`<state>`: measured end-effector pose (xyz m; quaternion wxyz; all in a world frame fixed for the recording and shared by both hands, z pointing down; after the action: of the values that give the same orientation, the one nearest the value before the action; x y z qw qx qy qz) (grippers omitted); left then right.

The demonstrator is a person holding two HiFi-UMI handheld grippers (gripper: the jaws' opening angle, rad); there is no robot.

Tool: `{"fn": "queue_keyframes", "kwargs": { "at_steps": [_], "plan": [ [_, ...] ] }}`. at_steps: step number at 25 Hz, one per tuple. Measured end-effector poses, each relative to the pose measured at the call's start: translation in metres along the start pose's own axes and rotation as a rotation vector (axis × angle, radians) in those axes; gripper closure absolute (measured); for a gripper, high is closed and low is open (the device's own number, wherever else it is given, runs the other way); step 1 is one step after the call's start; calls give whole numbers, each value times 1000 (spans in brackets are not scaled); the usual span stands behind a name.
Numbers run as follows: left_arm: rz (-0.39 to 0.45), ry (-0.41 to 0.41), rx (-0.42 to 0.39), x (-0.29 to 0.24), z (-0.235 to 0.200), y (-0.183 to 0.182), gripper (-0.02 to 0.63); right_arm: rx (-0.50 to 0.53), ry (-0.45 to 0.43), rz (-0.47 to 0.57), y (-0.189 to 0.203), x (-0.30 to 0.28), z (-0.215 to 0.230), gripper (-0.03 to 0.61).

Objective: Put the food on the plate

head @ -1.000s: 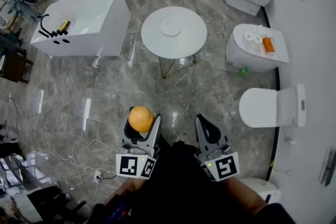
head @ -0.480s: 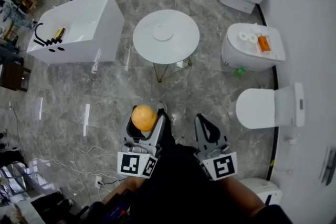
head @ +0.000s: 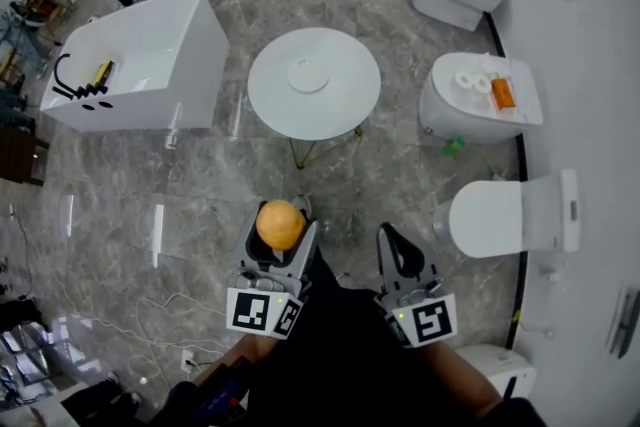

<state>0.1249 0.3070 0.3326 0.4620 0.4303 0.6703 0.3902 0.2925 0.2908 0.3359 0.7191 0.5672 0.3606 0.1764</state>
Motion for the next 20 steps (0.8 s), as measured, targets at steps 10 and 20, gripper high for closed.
{"fn": "queue_keyframes", "kwargs": {
  "at_steps": [10, 20],
  "plan": [
    [-15, -4, 54, -81, -92, -47, 264, 24, 1, -54, -41, -122, 20, 572],
    [-41, 7, 124, -139, -180, -81, 264, 27, 81, -41, -87, -223, 28, 572]
  ]
}}
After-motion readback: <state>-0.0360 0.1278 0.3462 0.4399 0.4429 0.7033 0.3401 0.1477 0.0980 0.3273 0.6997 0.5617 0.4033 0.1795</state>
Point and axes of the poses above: the fingertips, and each gripper's own axes: x backward along the fingers, z to its right, y out of its underside, the point moved 2 cm from there along x, backward along the fingers, and after that the axes turned 14 degrees about -z, right-handed, at the moved point
